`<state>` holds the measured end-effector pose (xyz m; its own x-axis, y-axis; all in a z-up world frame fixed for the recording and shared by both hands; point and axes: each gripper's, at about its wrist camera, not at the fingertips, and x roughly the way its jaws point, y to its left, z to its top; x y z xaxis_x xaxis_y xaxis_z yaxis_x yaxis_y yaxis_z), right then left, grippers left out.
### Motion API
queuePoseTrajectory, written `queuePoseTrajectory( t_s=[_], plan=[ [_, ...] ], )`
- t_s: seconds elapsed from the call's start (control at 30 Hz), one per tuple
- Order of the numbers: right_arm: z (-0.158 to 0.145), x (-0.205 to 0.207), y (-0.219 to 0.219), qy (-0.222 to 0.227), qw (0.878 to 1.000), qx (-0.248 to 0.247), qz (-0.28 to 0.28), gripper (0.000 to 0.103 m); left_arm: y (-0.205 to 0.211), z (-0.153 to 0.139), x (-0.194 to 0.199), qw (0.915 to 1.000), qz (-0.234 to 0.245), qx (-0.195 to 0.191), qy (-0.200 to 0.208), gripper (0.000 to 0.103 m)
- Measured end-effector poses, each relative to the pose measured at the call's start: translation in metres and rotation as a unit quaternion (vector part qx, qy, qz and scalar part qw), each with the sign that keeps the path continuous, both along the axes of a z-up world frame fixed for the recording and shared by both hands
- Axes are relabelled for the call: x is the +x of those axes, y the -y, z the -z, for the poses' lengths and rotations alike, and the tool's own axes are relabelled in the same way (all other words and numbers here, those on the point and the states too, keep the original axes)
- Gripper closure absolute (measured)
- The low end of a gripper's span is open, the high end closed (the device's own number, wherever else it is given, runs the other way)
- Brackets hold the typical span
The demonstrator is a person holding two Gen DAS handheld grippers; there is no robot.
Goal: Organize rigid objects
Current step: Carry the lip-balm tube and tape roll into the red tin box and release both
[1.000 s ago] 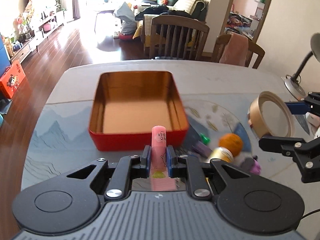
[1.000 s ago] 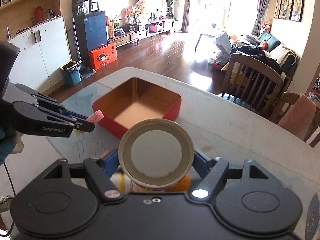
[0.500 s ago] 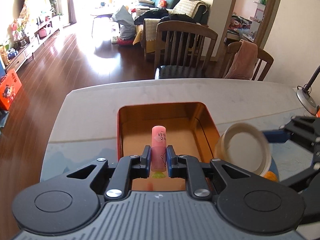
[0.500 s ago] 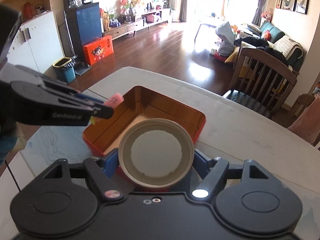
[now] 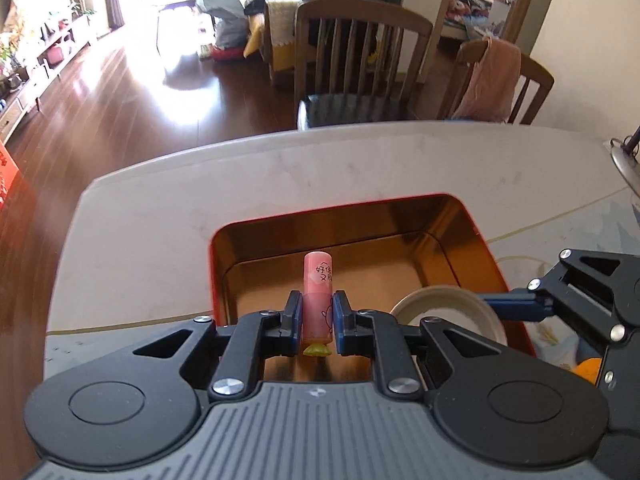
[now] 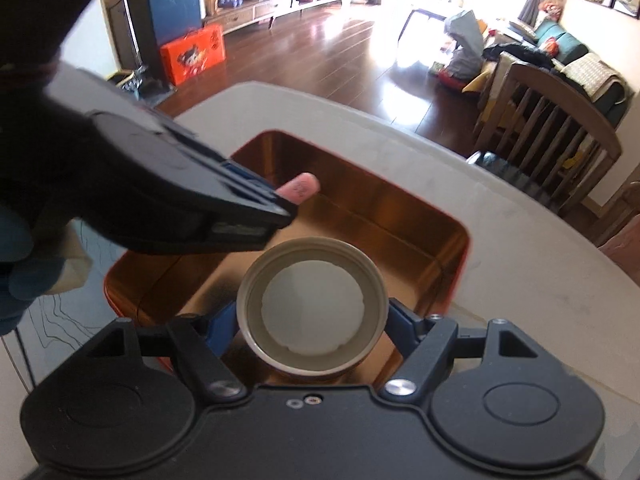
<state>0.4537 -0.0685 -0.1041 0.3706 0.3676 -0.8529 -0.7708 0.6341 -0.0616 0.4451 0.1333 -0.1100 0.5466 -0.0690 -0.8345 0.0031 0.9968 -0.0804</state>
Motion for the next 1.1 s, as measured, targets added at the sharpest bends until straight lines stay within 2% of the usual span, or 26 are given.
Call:
queuePoseTrajectory(
  t_s=[0.27,0.4,0.57,0.63,0.77,0.83,1.1],
  plan=[
    [0.016,-0.001,-0.011,-0.007,1.000,-0.019,-0.003,0.028,0.004,0.020,0.015,0.9995,0.017,-0.002,-0.025,0.088],
    [0.019,0.000,-0.012,-0.024,1.000,-0.013,0.004,0.028,0.005,0.028,0.018,0.9990,0.018,-0.004,-0.041,0.088],
    [0.017,0.005,-0.010,-0.036,0.999,-0.006,0.020,0.028,0.001,0.027,0.020,0.9988,0.013,-0.020,-0.042,0.088],
    [0.016,0.007,-0.009,-0.029,0.999,-0.004,0.025,0.027,-0.001,0.027,0.019,0.9987,0.009,-0.028,-0.041,0.088],
    [0.012,0.005,-0.007,-0.035,0.999,0.006,0.033,0.019,-0.003,0.026,0.018,0.9986,0.003,-0.036,-0.040,0.088],
    [0.008,0.002,-0.006,-0.028,0.999,0.007,0.035,0.018,-0.004,0.024,0.016,0.9984,0.004,-0.040,-0.040,0.088],
    [-0.013,-0.005,0.006,-0.026,0.998,0.031,0.056,0.016,-0.006,0.007,-0.002,0.9990,0.006,-0.038,-0.023,0.086]
  ],
)
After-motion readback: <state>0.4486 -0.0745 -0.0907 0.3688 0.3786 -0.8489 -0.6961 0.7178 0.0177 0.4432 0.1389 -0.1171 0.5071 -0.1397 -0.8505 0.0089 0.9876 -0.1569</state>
